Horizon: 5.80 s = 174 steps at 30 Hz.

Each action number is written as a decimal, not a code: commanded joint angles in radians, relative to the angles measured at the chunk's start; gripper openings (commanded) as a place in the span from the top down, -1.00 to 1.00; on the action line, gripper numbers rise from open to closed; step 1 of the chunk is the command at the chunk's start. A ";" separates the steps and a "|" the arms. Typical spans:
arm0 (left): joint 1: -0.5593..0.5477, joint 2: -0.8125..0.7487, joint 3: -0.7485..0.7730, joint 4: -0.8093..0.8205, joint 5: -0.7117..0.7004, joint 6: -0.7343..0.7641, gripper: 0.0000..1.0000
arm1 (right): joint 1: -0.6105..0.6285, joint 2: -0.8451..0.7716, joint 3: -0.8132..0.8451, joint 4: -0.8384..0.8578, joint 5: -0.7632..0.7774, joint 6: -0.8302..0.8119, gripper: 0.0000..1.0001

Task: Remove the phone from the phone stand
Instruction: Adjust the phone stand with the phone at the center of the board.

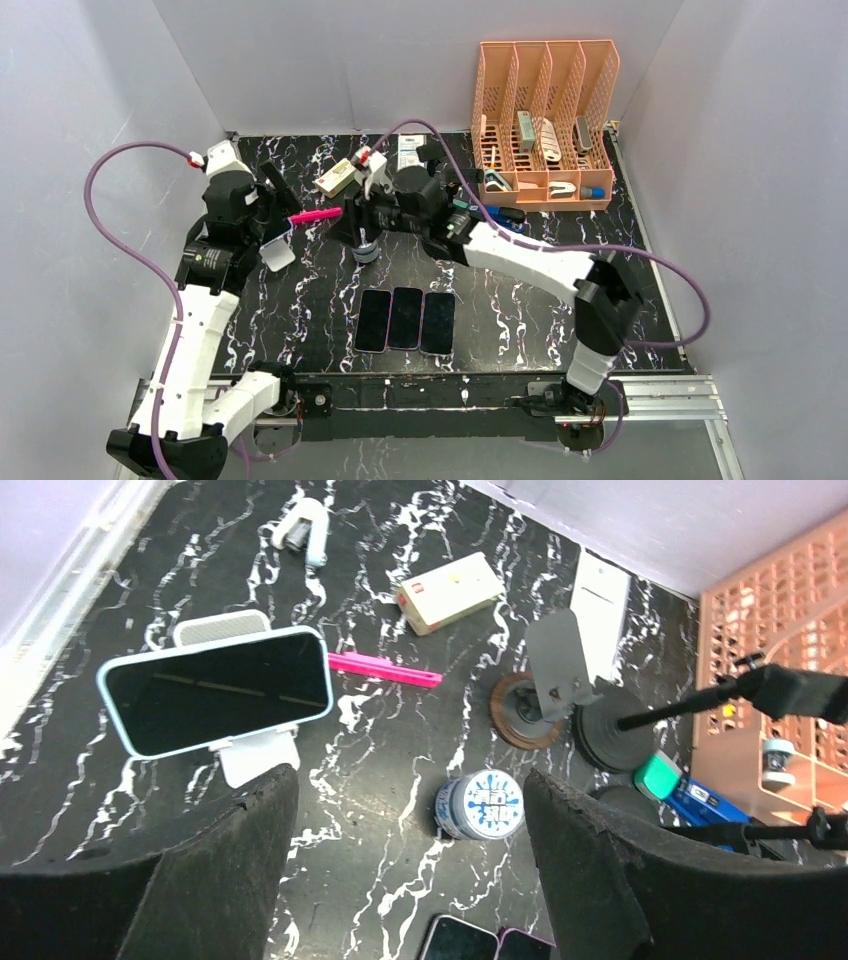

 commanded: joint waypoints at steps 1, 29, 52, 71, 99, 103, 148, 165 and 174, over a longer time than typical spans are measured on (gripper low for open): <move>-0.005 0.009 0.098 -0.162 -0.135 0.000 -0.60 | -0.070 0.148 0.160 0.056 -0.165 0.081 -0.13; -0.115 -0.202 -0.130 -0.204 -0.427 0.001 -0.59 | -0.110 0.917 0.893 0.270 -0.341 0.385 -0.97; -0.123 -0.148 -0.022 -0.203 -0.371 -0.042 -0.58 | -0.058 0.633 0.596 0.325 -0.243 0.303 -0.96; -0.066 0.177 0.210 -0.289 -0.286 0.065 -0.62 | 0.058 -0.286 -0.486 0.262 -0.060 0.170 -0.91; 0.298 0.637 0.405 0.058 0.273 -0.065 -0.54 | 0.095 -0.740 -0.818 0.154 -0.042 0.089 -0.92; 0.298 0.730 0.562 -0.089 0.272 0.140 -0.54 | 0.095 -0.748 -0.828 0.166 -0.048 0.080 -0.92; -0.020 -0.244 -0.435 -0.082 -0.394 -0.509 0.40 | 0.094 -0.774 -0.829 0.107 0.004 0.018 -0.95; 0.194 -0.084 -0.745 0.168 -0.313 -0.794 1.00 | 0.094 -0.844 -0.806 -0.025 0.046 0.016 -0.94; 0.307 -0.020 -0.899 0.467 -0.241 -0.873 1.00 | 0.094 -0.851 -0.815 -0.032 0.065 0.005 -0.94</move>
